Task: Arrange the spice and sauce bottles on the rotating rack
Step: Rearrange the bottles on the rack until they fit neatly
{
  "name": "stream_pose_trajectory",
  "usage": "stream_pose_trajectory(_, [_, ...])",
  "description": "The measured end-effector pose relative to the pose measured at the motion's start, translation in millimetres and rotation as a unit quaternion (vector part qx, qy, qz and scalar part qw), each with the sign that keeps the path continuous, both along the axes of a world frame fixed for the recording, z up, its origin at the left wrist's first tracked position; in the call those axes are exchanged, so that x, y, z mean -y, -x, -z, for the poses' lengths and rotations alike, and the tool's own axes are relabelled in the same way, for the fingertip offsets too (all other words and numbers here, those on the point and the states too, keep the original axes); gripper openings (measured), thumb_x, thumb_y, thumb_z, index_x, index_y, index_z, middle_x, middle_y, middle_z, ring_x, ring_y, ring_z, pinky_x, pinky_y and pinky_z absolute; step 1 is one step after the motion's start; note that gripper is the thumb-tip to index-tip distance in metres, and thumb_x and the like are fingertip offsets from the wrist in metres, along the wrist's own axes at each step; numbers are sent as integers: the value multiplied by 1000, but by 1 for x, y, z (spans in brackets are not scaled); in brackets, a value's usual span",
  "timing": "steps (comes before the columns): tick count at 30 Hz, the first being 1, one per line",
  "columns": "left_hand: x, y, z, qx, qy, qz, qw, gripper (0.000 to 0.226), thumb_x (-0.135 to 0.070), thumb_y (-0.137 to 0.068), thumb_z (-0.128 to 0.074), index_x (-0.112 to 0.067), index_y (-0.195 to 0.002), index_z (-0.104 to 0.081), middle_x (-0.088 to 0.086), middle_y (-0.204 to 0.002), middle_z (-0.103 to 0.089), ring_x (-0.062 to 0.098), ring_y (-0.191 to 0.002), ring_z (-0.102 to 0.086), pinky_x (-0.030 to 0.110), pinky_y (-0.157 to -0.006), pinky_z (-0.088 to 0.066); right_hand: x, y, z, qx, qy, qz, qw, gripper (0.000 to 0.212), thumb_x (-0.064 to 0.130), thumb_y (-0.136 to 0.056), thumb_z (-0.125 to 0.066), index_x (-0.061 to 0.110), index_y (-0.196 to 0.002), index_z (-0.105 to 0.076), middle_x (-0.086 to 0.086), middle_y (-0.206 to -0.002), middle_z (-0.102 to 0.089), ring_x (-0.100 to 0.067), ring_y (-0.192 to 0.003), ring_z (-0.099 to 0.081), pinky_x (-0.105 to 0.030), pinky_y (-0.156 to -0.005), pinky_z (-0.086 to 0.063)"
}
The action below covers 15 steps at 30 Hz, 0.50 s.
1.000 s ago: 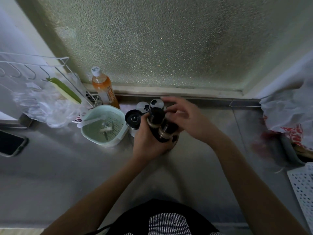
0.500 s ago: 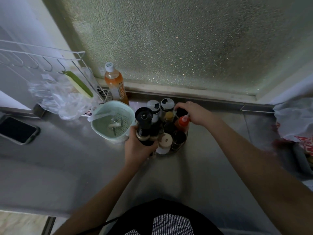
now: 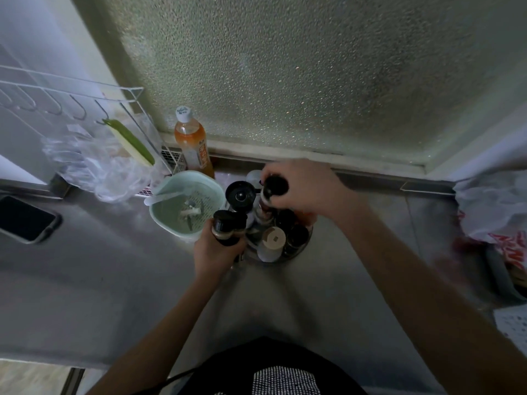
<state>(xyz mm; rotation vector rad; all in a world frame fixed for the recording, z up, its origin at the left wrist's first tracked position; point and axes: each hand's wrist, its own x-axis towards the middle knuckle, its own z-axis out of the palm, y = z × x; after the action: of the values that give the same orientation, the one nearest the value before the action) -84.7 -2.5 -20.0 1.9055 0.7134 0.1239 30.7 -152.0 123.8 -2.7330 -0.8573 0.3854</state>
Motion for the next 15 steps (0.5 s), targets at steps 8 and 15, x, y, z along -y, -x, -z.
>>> stream_pose_trajectory(8, [1, 7, 4, -11, 9, 9, 1000, 45, -24, -56, -76, -22, -96, -55, 1, -90, -69, 23, -87, -64, 41, -75, -54, -12, 22, 76, -14, 111, -20, 993, 31, 30, -91, -52, 34, -121, -51, -12, -116, -59, -34, -116, -43, -45, -95, -32])
stream_pose_trajectory(15, [4, 3, 4, 1, 14, 16, 1000, 41, -11, -60, -79, -18, -94, -56, 0, -85, -66, 21, -83, -62, 34, -71, -49, 9, 56, 65, 79, 40, 5, 996, 39, 45, -88, -52, 23, -119, -50, -7, -118, -55, -28, -112, -47, -39, -87, -37])
